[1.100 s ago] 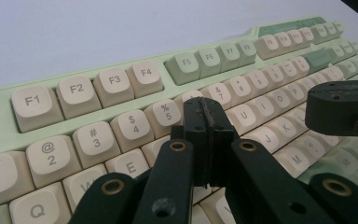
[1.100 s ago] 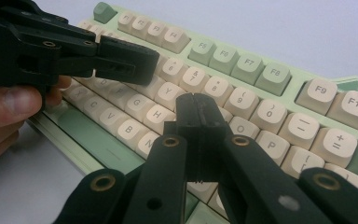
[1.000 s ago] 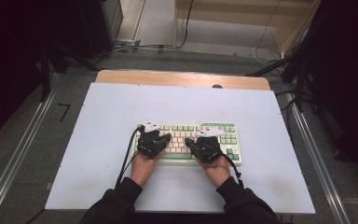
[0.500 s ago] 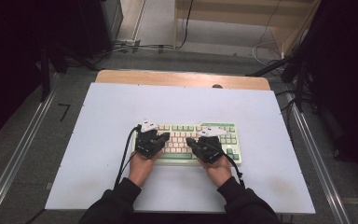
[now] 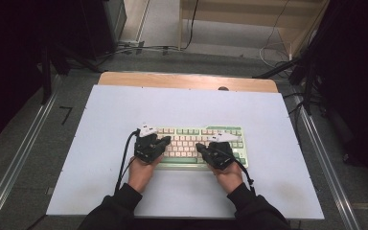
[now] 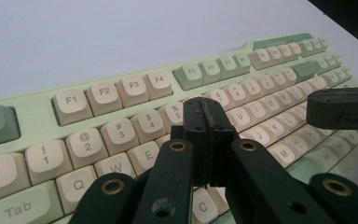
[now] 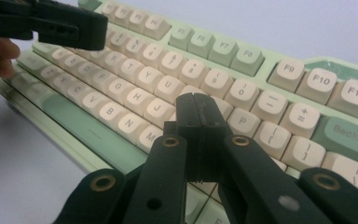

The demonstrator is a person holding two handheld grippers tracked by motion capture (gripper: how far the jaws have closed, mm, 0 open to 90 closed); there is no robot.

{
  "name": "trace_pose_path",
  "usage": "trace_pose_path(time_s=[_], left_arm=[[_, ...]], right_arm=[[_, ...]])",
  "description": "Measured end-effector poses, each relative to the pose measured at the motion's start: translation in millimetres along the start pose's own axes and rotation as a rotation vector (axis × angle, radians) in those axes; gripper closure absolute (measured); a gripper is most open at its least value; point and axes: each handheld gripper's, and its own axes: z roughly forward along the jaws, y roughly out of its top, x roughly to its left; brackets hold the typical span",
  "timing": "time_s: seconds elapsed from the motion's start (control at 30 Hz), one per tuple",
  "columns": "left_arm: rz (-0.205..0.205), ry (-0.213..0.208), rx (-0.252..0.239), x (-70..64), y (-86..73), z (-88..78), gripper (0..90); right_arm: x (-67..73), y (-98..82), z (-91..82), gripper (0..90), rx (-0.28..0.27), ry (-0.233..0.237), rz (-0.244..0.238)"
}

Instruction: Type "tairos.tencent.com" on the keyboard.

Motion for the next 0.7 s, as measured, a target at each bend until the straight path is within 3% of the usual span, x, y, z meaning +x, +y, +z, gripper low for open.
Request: trace_pose_path(time_s=[0.7], left_arm=[[0.006, 0.003, 0.001, 3.5, -2.3, -7.6, 90.0]], right_arm=[[-4.5, -11.7, -4.3, 87.7, 0.036, -0.018, -0.001]])
